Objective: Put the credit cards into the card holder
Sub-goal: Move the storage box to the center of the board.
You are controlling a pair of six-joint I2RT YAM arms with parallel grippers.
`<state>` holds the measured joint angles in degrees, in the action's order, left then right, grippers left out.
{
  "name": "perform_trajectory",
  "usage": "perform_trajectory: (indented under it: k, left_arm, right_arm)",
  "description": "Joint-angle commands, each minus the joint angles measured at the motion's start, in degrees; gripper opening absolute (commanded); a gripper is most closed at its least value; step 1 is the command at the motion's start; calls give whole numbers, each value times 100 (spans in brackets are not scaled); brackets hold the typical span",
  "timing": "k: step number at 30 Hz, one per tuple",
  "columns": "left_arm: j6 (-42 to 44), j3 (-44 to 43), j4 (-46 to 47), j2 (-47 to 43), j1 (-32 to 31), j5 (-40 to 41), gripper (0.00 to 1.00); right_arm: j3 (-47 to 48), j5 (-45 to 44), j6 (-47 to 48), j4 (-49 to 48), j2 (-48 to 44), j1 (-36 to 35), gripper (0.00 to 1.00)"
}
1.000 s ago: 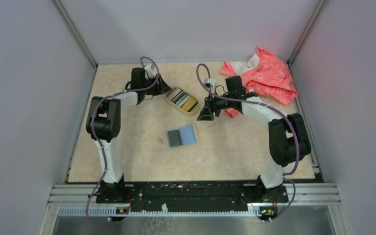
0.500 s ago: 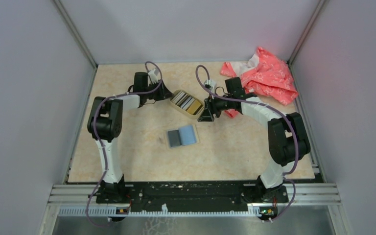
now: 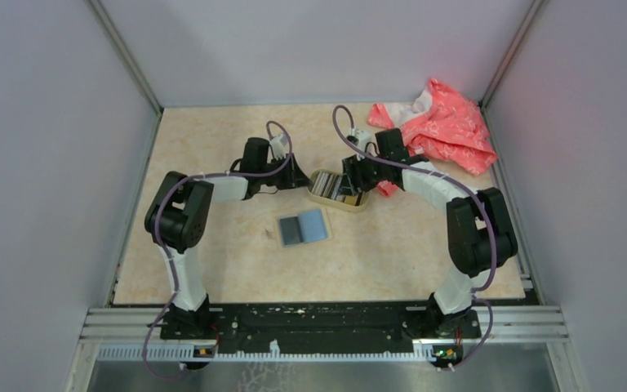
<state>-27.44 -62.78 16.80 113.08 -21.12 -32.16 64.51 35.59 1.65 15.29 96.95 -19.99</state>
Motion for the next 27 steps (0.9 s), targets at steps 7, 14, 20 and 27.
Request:
perform_trajectory:
  k: [7,14,20,27]
  left_arm:
    - [-369,346,743,-325,-616,-111,38]
    - [-510,471,1024,-395,-910,-92,39]
    - [-608,476,1322,-293,-1050,-86,40]
    - [-628,129,1440,111,-1067,-225,40]
  right_arm:
    - [-182,-1569,-536,-416,-106,25,60]
    - [-117,-2093,-658,133,-344,26,61]
    - [-663,-2886,-973,-123,-709,25,63]
    - [-802,-3230,-1241,-277,-595,29,68]
